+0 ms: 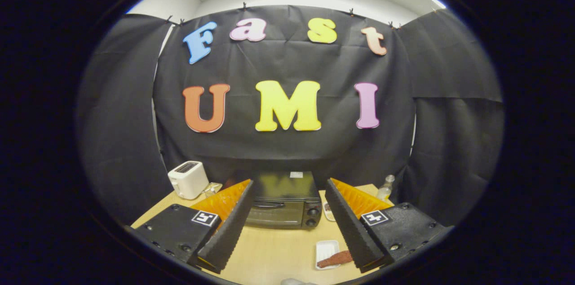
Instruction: Open the toaster oven, put the food inside, and close the toaster oven door.
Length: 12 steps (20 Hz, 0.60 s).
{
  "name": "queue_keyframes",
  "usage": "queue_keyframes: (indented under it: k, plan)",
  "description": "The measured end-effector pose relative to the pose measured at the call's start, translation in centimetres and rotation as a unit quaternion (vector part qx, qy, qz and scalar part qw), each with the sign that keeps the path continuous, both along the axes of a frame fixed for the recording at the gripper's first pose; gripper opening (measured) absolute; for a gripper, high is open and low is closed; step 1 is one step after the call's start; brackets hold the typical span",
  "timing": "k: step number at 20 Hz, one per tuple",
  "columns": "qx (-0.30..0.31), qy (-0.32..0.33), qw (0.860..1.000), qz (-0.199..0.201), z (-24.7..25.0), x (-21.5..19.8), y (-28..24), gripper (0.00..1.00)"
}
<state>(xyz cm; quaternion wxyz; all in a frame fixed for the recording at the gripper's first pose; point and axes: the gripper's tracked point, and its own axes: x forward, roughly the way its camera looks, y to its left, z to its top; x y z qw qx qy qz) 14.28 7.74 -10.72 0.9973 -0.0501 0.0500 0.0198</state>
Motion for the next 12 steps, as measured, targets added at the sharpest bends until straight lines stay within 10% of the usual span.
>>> queue_keyframes:
  k: [12]
  plan:
    - [0.001, 0.106, 0.994, 0.006, -14.2, 16.9, 5.1, 1.0]
